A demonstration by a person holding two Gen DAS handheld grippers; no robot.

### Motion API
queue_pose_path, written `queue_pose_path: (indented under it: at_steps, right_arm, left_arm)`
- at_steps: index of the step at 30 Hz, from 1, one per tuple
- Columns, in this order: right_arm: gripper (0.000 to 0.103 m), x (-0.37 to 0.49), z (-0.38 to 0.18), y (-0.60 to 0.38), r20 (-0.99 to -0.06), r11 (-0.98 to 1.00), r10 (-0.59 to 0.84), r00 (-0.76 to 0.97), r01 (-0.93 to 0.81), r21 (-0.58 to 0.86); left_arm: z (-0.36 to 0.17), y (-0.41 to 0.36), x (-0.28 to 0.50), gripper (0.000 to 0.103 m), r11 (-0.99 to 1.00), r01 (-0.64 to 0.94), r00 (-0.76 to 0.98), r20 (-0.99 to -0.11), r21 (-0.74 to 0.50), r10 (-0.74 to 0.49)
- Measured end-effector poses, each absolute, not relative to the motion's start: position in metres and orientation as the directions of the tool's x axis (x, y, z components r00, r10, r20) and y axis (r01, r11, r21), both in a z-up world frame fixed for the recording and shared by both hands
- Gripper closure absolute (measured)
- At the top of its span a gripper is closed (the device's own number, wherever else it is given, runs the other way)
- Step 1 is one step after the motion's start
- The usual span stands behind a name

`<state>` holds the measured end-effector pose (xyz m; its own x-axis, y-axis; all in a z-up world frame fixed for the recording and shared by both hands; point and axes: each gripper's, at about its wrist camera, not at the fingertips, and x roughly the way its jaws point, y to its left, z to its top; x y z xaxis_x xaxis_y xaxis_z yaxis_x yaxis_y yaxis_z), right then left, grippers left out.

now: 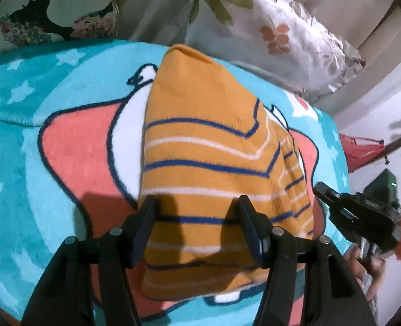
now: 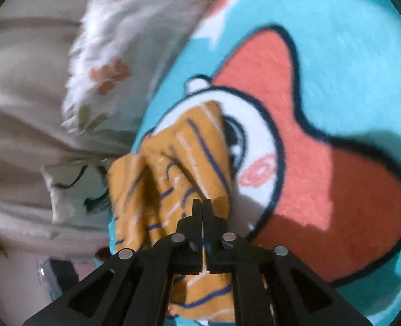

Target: Fold small clothes

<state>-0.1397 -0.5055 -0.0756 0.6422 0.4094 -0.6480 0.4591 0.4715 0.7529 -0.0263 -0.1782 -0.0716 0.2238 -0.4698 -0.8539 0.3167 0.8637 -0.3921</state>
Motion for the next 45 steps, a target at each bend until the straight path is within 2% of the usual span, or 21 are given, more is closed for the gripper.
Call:
queue_pose_path:
  at_steps: [1, 2, 3, 5, 15, 16, 17, 18, 21, 25, 28, 30, 34, 39, 41, 45]
  right_arm:
    - [0.097, -0.135, -0.067, -0.500, -0.640, 0.494, 0.426, 0.639, 0.429, 0.757]
    - [0.090, -0.130, -0.062, -0.497, -0.634, 0.508, 0.439, 0.637, 0.406, 0.759]
    - [0.071, -0.124, -0.055, -0.490, -0.622, 0.523, 0.459, 0.635, 0.372, 0.767]
    - [0.047, -0.112, -0.052, -0.474, -0.618, 0.549, 0.478, 0.624, 0.337, 0.765]
    - [0.047, -0.051, -0.092, -0.413, -0.711, 0.658, 0.501, 0.495, 0.316, 0.684]
    - [0.049, -0.047, -0.094, -0.407, -0.708, 0.658, 0.507, 0.492, 0.309, 0.687]
    - [0.068, -0.047, -0.096, -0.403, -0.703, 0.657, 0.517, 0.488, 0.301, 0.691]
    - [0.079, -0.045, -0.096, -0.397, -0.696, 0.654, 0.533, 0.480, 0.288, 0.700]
    - [0.082, -0.047, -0.077, -0.392, -0.690, 0.680, 0.522, 0.501, 0.244, 0.692]
    - [0.082, -0.065, -0.035, -0.408, -0.699, 0.752, 0.447, 0.558, 0.189, 0.631]
    - [0.082, -0.082, -0.027, -0.433, -0.739, 0.799, 0.352, 0.574, 0.228, 0.557]
    - [0.082, -0.090, -0.041, -0.456, -0.770, 0.790, 0.319, 0.553, 0.294, 0.539]
    - [0.082, -0.097, -0.090, -0.481, -0.827, 0.783, 0.293, 0.481, 0.376, 0.496]
    - [0.075, -0.098, -0.103, -0.498, -0.812, 0.732, 0.339, 0.475, 0.408, 0.545]
    - [0.074, -0.099, -0.088, -0.501, -0.825, 0.749, 0.313, 0.470, 0.412, 0.519]
    - [0.071, -0.108, -0.023, -0.493, -0.813, 0.822, 0.217, 0.539, 0.348, 0.451]
  left_arm:
    - [-0.073, -0.175, -0.024, 0.042, 0.864, 0.297, 0.220, -0.852, -0.406, -0.475]
    - [-0.074, -0.173, -0.022, 0.042, 0.866, 0.280, 0.216, -0.852, -0.414, -0.477]
    - [-0.076, -0.171, -0.021, 0.042, 0.867, 0.271, 0.211, -0.853, -0.418, -0.477]
    - [-0.075, -0.162, -0.021, 0.042, 0.870, 0.257, 0.206, -0.856, -0.421, -0.475]
    - [-0.071, -0.136, -0.020, 0.042, 0.878, 0.217, 0.228, -0.852, -0.428, -0.472]
    - [-0.071, -0.134, -0.018, 0.042, 0.879, 0.214, 0.233, -0.852, -0.426, -0.470]
    - [-0.070, -0.132, -0.016, 0.042, 0.879, 0.211, 0.236, -0.851, -0.427, -0.469]
    - [-0.070, -0.130, -0.014, 0.042, 0.879, 0.209, 0.238, -0.850, -0.428, -0.470]
    - [-0.065, -0.131, -0.009, 0.042, 0.878, 0.213, 0.249, -0.845, -0.429, -0.473]
    - [-0.058, -0.156, -0.007, 0.040, 0.852, 0.268, 0.238, -0.826, -0.449, -0.511]
    - [-0.064, -0.186, -0.010, 0.038, 0.830, 0.322, 0.196, -0.825, -0.456, -0.530]
    - [-0.074, -0.207, -0.015, 0.037, 0.825, 0.352, 0.168, -0.838, -0.442, -0.520]
    - [-0.094, -0.235, -0.026, 0.026, 0.853, 0.363, 0.163, -0.875, -0.376, -0.455]
    - [-0.111, -0.245, -0.027, 0.017, 0.871, 0.330, 0.134, -0.895, -0.364, -0.425]
    - [-0.111, -0.245, -0.026, 0.016, 0.877, 0.315, 0.136, -0.897, -0.363, -0.420]
    - [-0.101, -0.236, -0.026, 0.016, 0.885, 0.280, 0.147, -0.895, -0.371, -0.421]
